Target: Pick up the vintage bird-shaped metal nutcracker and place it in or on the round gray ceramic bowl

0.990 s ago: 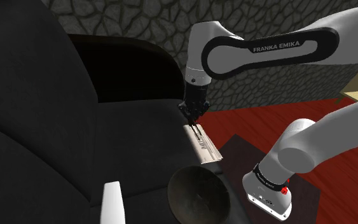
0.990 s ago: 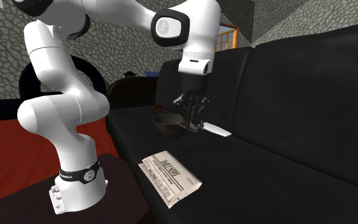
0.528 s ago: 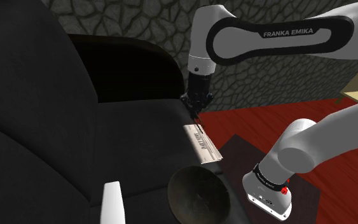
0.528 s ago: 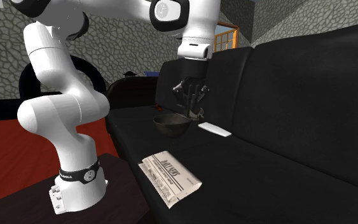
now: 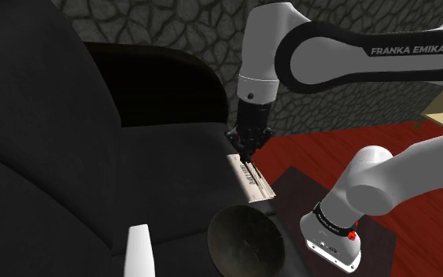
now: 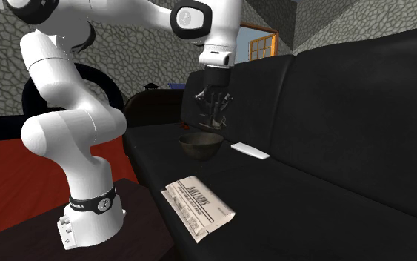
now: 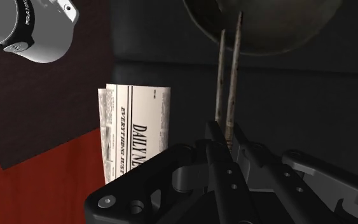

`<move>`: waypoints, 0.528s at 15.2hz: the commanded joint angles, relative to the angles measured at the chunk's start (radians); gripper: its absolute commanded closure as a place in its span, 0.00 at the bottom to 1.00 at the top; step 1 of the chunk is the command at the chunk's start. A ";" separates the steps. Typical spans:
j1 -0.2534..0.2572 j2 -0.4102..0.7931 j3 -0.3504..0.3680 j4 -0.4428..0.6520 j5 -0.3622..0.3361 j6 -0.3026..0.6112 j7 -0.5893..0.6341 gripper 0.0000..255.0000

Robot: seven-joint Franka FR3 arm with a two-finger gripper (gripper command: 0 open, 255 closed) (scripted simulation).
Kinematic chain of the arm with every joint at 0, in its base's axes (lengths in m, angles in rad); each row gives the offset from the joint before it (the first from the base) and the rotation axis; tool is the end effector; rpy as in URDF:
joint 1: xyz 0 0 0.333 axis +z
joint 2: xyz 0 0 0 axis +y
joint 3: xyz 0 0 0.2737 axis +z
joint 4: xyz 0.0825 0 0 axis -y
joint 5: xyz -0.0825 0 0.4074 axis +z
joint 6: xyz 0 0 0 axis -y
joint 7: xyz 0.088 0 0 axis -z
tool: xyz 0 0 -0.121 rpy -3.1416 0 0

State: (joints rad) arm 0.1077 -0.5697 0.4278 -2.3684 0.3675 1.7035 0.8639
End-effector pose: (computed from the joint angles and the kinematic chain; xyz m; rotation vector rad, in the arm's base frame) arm 0.3442 0.2505 0.4451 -3.0127 0.7337 0.2838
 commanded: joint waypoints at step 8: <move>0.105 -0.072 0.152 -0.007 0.134 -0.002 0.201 1.00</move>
State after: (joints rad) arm 0.2028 -0.6346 0.5668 -2.3815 0.4890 1.7074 1.0425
